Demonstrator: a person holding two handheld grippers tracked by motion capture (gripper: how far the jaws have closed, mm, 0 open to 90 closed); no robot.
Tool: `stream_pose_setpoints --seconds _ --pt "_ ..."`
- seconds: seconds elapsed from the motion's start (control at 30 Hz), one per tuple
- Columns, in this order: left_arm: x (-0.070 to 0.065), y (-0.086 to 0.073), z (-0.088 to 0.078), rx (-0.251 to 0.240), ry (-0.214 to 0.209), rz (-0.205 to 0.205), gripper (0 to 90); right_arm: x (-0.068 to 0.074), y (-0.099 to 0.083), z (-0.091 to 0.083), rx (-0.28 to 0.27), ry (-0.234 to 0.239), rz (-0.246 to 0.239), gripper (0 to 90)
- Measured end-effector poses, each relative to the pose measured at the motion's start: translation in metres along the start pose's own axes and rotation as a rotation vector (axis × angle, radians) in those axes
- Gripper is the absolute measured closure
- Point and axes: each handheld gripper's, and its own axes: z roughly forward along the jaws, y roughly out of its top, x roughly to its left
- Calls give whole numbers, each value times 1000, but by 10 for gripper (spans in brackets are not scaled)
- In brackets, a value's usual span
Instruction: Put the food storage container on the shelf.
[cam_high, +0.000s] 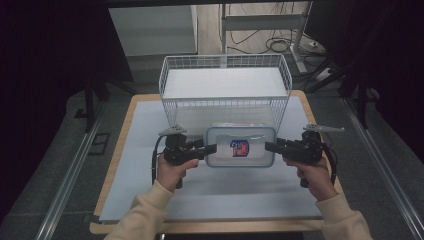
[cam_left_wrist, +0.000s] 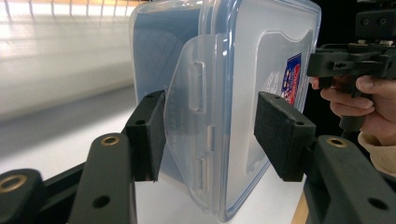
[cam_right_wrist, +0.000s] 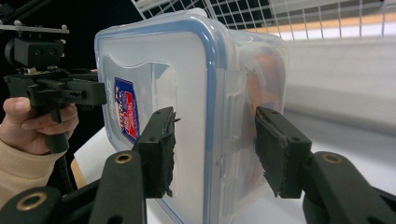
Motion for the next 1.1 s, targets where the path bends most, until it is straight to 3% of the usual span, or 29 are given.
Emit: stream_pose_setpoints --seconds 0.33,0.7,0.8,1.0,1.1 --pt "-7 41 -22 -28 21 44 454 16 38 3 -35 18 -32 496" --pt "-10 76 -32 -50 13 57 454 28 76 -1 -56 9 -64 496" --pt "-7 96 -34 -68 11 58 454 30 96 0 -68 5 -74 496" --pt "-3 115 -36 -76 20 59 453 29 120 5 -69 9 -84 495" --pt "5 129 -34 -84 17 52 453 27 139 11 -55 3 -93 495"
